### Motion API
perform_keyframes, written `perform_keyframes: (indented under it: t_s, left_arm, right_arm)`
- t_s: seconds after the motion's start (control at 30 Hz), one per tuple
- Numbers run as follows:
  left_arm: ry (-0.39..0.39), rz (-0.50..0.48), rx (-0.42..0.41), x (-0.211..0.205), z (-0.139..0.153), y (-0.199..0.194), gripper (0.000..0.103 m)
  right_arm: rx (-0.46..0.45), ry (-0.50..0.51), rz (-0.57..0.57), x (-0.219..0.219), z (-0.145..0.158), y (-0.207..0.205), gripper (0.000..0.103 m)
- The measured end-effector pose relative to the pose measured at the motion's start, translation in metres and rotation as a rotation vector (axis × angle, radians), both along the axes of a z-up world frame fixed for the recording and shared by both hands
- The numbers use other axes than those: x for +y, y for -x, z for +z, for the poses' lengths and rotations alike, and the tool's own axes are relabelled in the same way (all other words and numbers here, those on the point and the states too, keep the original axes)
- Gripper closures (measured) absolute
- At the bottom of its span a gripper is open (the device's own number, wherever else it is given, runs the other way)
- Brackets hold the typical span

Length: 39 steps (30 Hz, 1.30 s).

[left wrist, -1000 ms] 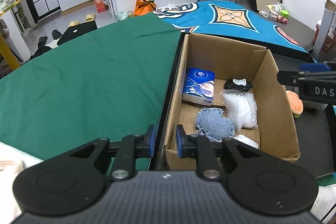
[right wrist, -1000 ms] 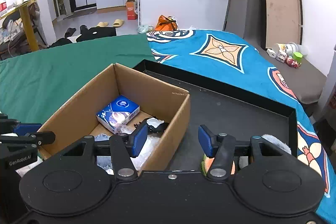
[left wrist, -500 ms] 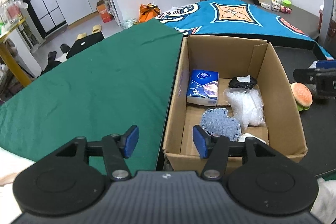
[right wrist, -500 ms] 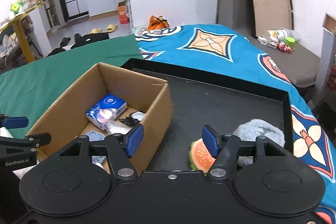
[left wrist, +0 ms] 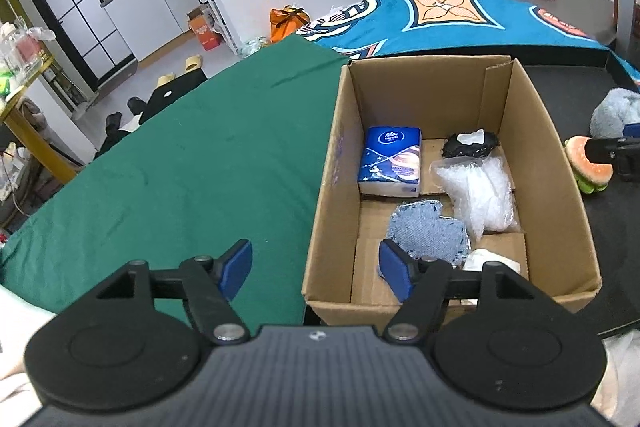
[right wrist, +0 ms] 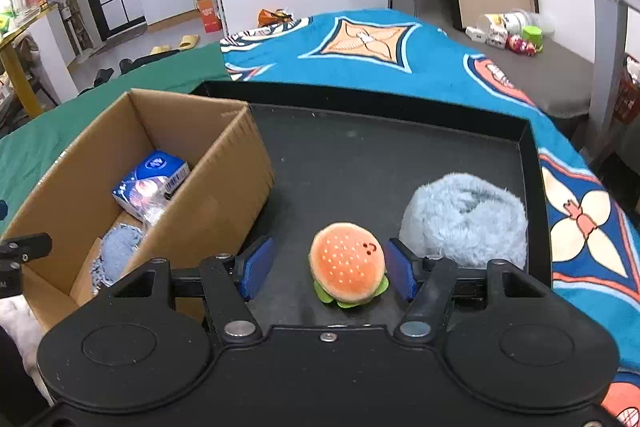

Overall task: Organize soft objects
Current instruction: 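Move the right gripper to the hamburger plush and grasp it, then carry the hamburger plush into the box and open the right gripper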

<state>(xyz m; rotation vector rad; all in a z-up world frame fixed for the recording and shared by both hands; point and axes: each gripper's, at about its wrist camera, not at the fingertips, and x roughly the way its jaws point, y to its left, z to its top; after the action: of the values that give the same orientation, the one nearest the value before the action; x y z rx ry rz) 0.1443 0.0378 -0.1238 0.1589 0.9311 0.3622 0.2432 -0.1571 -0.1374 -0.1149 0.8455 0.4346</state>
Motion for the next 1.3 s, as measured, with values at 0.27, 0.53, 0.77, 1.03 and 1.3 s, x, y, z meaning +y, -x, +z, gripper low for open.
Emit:
perform_keyframes:
  t_s: [0.27, 0.53, 0.77, 1.03, 1.3]
  left_arm:
    - [-0.026, 0.016, 0.011, -0.002, -0.001, -0.006, 0.034]
    - [-0.070, 0.005, 0.037, -0.011, -0.006, -0.010, 0.034]
    - [-0.085, 0.009, 0.047, -0.014, -0.007, -0.012, 0.034]
    - [-0.097, 0.013, 0.035, -0.015, -0.003, -0.008, 0.034]
    - [-0.084, 0.022, 0.012, -0.013, 0.002, -0.004, 0.034]
  right_arm:
    - [0.040, 0.002, 0.014, 0.001, -0.017, -0.009, 0.042]
    - [0.044, 0.035, 0.026, 0.000, -0.034, -0.022, 0.042]
    - [0.060, 0.041, 0.037, -0.002, -0.036, -0.023, 0.062]
    - [0.060, 0.011, 0.060, -0.003, -0.022, -0.015, 0.072]
    - [0.022, -0.029, 0.055, -0.005, 0.000, -0.010, 0.073]
